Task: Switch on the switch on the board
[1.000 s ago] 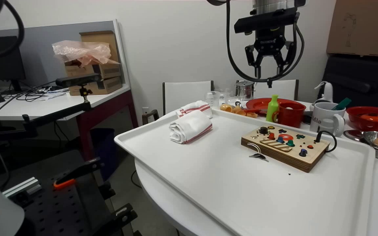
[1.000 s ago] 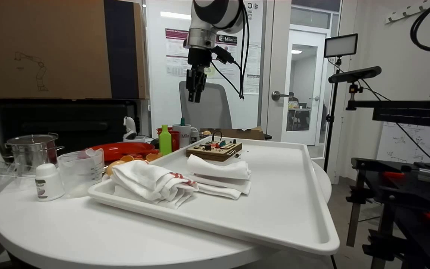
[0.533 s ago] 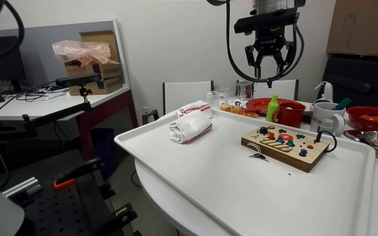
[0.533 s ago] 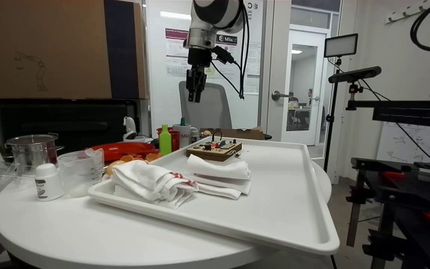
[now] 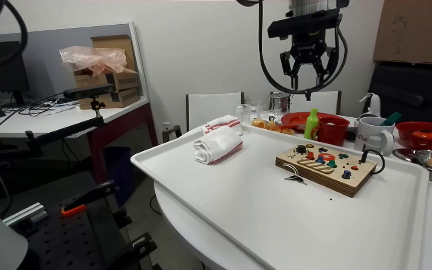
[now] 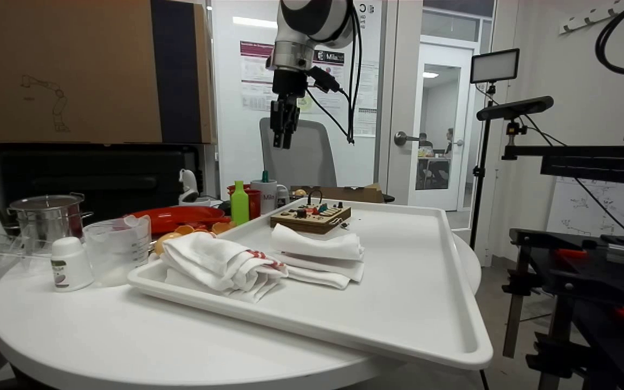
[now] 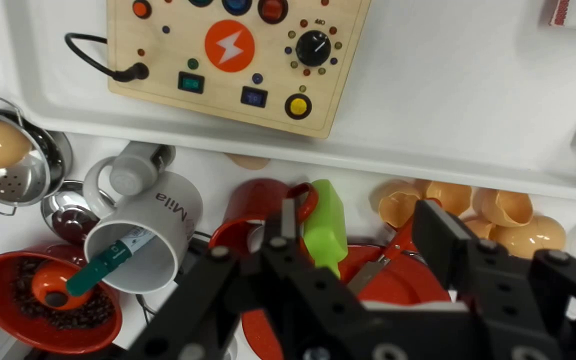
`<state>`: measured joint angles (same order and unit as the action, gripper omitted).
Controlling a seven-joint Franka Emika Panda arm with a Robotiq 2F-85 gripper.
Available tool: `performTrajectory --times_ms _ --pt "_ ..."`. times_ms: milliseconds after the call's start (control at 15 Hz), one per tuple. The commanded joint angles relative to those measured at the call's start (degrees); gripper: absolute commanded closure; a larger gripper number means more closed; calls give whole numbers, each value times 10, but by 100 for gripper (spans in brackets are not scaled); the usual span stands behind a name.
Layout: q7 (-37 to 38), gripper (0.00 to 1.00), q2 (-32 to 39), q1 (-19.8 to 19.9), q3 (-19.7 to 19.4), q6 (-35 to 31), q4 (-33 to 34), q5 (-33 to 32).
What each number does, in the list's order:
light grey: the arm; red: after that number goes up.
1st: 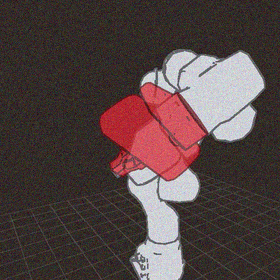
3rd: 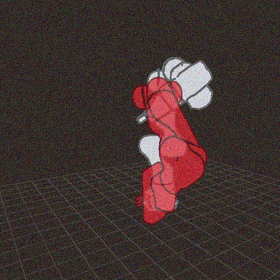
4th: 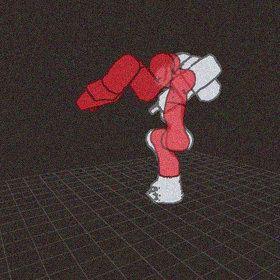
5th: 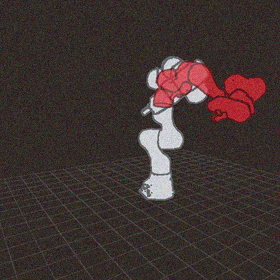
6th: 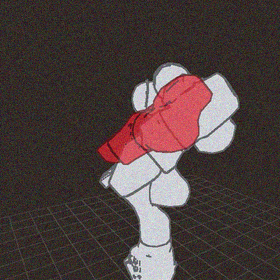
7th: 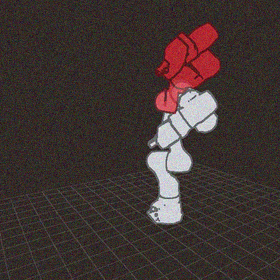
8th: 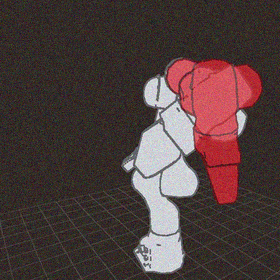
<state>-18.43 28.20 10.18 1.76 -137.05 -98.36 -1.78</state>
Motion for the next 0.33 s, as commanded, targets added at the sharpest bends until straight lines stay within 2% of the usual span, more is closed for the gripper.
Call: performTrajectory --times_ms 0,267 --pt "-3 38 0 -6 -7 1 1 4" --pt "-3 38 0 -6 -7 1 1 4"
